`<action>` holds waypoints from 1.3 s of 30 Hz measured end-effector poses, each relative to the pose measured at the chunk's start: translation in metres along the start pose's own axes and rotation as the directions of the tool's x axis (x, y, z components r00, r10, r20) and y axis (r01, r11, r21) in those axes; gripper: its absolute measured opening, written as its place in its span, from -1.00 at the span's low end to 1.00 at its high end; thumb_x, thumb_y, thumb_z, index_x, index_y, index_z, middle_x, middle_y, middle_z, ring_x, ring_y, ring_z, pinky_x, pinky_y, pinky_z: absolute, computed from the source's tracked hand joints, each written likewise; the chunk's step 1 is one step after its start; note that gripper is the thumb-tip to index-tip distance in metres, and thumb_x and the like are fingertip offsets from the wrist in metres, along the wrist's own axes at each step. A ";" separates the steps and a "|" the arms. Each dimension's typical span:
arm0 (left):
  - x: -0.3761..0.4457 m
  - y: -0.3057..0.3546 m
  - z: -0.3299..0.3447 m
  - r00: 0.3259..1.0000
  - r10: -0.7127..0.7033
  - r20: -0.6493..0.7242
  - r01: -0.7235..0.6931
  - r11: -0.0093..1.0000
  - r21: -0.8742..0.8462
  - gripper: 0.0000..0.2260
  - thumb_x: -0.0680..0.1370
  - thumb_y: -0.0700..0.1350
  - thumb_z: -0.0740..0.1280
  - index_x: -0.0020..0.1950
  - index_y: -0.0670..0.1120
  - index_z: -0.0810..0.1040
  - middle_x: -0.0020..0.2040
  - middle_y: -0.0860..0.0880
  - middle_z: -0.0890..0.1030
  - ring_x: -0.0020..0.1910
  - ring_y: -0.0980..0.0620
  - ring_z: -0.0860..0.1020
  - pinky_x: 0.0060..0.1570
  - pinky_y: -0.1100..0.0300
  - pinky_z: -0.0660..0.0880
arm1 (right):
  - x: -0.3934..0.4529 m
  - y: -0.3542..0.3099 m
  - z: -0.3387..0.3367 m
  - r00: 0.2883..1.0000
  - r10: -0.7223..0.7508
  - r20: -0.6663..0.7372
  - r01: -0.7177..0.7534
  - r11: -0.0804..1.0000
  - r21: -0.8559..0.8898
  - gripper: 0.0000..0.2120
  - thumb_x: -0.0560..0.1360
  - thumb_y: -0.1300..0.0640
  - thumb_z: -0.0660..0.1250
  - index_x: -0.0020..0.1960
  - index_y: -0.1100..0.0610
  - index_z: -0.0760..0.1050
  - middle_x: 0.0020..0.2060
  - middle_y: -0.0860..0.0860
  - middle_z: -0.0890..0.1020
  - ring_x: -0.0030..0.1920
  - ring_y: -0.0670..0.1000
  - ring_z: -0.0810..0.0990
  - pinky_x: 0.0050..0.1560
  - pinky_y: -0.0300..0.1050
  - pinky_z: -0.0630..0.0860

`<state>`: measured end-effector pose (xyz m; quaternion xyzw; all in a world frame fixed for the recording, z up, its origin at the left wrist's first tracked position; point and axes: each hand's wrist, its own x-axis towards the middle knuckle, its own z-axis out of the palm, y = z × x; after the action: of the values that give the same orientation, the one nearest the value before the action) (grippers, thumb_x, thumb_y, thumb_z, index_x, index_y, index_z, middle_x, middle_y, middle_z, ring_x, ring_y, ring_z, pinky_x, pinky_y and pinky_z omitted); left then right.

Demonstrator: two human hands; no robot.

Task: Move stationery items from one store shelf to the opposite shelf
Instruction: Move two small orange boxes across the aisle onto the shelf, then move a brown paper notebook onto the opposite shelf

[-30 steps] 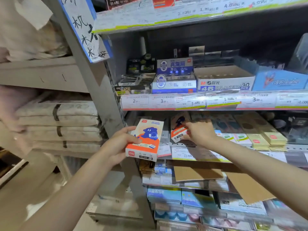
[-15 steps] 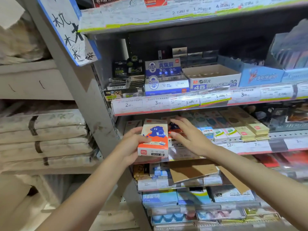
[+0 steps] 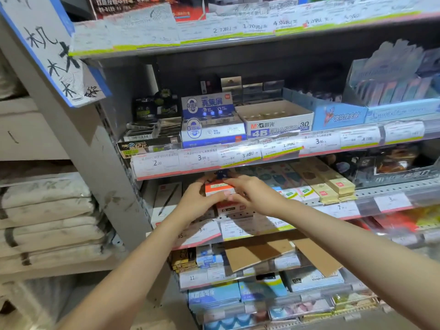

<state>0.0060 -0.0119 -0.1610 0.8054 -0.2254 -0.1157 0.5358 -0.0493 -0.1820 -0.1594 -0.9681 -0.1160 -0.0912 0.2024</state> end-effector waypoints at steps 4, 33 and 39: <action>0.011 -0.014 0.006 0.999 0.018 0.040 -0.035 0.873 0.486 -0.60 0.34 0.10 0.46 0.13 0.09 0.46 -0.08 0.11 0.57 -0.04 0.08 0.56 -0.04 0.21 0.45 | 0.005 0.018 0.001 0.998 -0.033 0.052 0.037 0.997 -0.065 -0.57 0.54 0.10 0.23 0.39 0.17 0.34 0.13 0.18 0.58 0.12 0.16 0.53 0.01 -0.11 0.39; -0.055 -0.034 0.071 0.925 0.330 -0.190 -0.179 0.818 0.546 -0.85 0.45 -0.07 0.30 -0.25 -0.12 0.43 -0.36 -0.01 0.42 -0.35 0.09 0.36 -0.33 0.21 0.30 | -0.089 0.083 0.016 0.961 -0.229 -0.153 0.246 0.963 0.105 -0.80 0.50 0.04 0.23 -0.09 0.14 0.54 -0.22 0.01 0.60 -0.26 -0.07 0.52 -0.25 -0.21 0.44; -0.063 -0.088 0.095 0.971 -0.239 -0.025 0.214 0.813 0.541 -0.75 0.42 -0.14 0.25 -0.43 -0.09 0.29 -0.45 0.00 0.37 -0.48 0.06 0.32 -0.44 0.23 0.25 | -0.124 0.117 0.053 0.980 -0.034 0.197 0.043 0.998 -0.039 -0.62 0.54 -0.06 0.12 -0.28 0.14 0.51 -0.35 0.08 0.65 -0.32 0.08 0.58 -0.33 -0.10 0.41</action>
<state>-0.0684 -0.0297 -0.2834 0.9418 -0.1630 -0.1284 0.2645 -0.1306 -0.2875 -0.2787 -0.9741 -0.1521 -0.0019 0.1673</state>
